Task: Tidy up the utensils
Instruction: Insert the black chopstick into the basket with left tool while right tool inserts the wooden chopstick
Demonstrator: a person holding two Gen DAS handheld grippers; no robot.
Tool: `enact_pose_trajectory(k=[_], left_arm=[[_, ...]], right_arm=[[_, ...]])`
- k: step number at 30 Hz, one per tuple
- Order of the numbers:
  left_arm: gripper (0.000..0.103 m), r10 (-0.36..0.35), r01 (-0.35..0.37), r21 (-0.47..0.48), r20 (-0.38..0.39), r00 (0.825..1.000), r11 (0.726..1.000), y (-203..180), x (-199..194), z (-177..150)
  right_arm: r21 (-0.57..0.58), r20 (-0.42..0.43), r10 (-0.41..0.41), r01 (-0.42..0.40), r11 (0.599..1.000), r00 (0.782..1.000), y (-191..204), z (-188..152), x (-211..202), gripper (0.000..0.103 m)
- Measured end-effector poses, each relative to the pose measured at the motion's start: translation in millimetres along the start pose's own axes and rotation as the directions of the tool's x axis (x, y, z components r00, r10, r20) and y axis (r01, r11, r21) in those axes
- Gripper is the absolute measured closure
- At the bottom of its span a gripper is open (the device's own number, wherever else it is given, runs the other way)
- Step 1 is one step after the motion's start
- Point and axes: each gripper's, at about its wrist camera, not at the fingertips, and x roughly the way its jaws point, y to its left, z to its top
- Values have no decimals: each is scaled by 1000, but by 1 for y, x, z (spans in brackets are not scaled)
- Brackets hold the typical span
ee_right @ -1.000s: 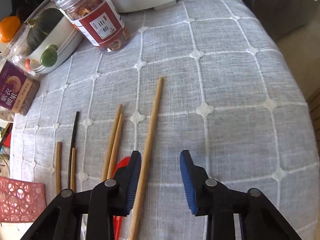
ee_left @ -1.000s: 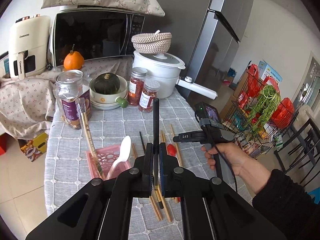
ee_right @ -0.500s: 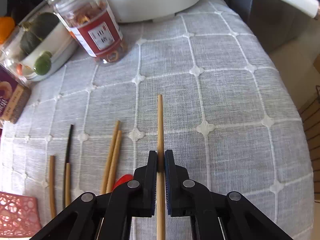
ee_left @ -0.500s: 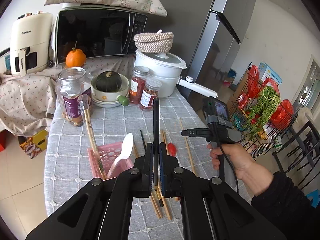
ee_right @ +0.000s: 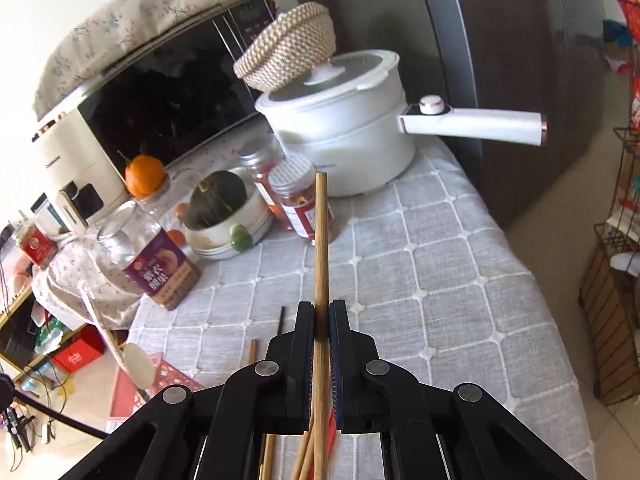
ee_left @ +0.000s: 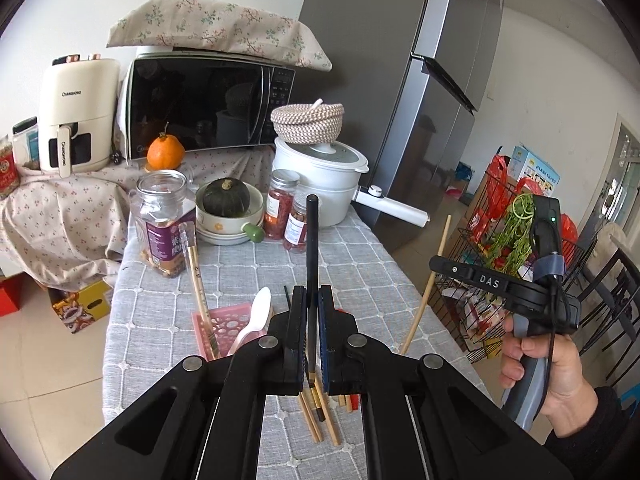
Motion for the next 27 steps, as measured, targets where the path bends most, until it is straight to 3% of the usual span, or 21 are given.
enact_pose_trajectory(k=[5, 11, 17, 27], left_arm=[[98, 20, -18, -31, 82, 996, 999, 12, -20, 10], [98, 105, -99, -47, 141, 984, 994, 31, -29, 21], [98, 136, -122, -112, 126, 983, 986, 57, -18, 25], [98, 183, -173, -129, 74, 980, 977, 75, 23, 28]], right_arm=[[-22, 57, 58, -56, 998, 997, 14, -6, -29, 98], [-34, 99, 134, -131, 991, 986, 28, -1, -42, 98], [-48, 112, 185, -181, 982, 976, 43, 4, -40, 98], [-86, 102, 229, -221, 971, 968, 70, 6, -23, 98]])
